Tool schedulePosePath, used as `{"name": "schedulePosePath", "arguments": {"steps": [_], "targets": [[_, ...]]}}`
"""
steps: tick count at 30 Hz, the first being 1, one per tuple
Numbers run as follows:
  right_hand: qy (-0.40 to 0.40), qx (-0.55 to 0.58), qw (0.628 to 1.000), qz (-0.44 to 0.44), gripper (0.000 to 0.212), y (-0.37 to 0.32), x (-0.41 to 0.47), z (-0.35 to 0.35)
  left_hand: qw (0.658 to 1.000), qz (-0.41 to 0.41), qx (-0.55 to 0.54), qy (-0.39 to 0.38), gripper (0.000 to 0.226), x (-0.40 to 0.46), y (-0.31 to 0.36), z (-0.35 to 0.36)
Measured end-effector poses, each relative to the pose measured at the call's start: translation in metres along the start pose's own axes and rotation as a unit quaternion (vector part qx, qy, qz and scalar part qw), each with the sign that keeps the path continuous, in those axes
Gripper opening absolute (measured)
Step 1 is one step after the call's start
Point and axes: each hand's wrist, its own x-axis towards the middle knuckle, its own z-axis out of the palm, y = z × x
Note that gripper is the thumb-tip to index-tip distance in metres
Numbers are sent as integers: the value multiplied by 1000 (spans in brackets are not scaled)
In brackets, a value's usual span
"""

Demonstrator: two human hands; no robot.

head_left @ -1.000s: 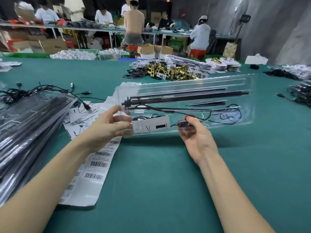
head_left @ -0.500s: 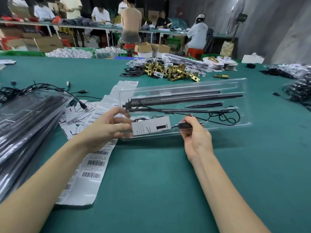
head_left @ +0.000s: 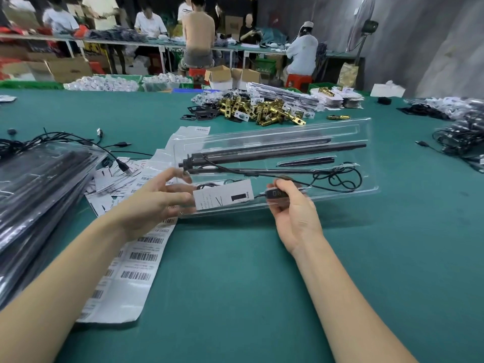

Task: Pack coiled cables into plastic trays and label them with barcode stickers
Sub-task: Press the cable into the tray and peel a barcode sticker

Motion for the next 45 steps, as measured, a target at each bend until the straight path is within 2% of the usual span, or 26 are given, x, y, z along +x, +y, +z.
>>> {"name": "schedulePosePath", "arguments": {"steps": [5,10,14,18,22,26,29,32,35,39,45], "targets": [[-6,29,999,31,8,2,-2,0,1000,-7,-1,-12,28,2,-2,1],[-9,2,1000,-9,13,4,-6,4,999,-15,-16,26,31,2,-3,0],[20,-24,999,-16,9,5,-10,6,999,-26,-17,29,23,2,-2,0],[45,-56,997,-28,12,8,-13,9,995,-65,-8,74,20,8,-3,-5],[72,-88,993,-16,10,11,-12,11,991,-95,41,85,17,10,-3,-12],[13,-113,993,36,13,0,-9,5,991,-98,6,93,19,10,7,-15],[-9,-62,995,78,28,-12,-5,0,988,-95,-51,111,31,8,17,-22],[24,-43,996,71,29,-21,0,-7,984,-101,-83,125,33,5,23,-35],[50,-82,994,42,25,-28,5,-13,982,-120,-79,123,40,2,28,-44],[86,-75,993,29,26,-43,9,-22,978,-121,-79,149,27,-4,35,-57],[84,-228,969,51,18,-58,11,-33,970,-174,-45,161,21,-13,40,-77]]}}
